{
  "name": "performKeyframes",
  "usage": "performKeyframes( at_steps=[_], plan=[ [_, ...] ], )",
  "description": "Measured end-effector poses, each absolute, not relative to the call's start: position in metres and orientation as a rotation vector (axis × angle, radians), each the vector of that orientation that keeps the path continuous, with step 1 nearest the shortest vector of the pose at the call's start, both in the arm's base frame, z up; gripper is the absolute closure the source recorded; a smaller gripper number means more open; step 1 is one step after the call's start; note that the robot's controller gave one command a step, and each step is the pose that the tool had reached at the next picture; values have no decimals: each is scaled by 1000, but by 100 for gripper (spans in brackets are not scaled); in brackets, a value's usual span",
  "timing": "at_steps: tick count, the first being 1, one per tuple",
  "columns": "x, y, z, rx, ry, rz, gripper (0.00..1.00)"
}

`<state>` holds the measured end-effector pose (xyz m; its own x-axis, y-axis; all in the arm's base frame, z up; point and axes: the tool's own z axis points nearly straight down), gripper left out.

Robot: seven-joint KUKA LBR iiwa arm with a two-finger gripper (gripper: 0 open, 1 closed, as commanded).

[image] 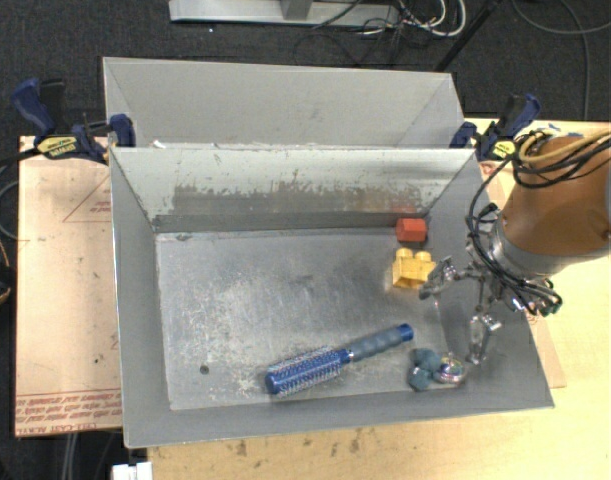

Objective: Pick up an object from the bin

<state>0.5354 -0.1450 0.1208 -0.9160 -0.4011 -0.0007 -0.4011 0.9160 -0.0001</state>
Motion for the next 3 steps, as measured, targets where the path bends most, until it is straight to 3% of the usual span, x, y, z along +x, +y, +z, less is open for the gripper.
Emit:
performKeyframes(
  at_steps=[1,2,3],
  plan=[
    [503,-116,73,-1042,2950,-9,0],
    [491,-102,78,-1083,2917,-24,0],
    [486,-100,74,-1086,2937,-5,100]
  ],
)
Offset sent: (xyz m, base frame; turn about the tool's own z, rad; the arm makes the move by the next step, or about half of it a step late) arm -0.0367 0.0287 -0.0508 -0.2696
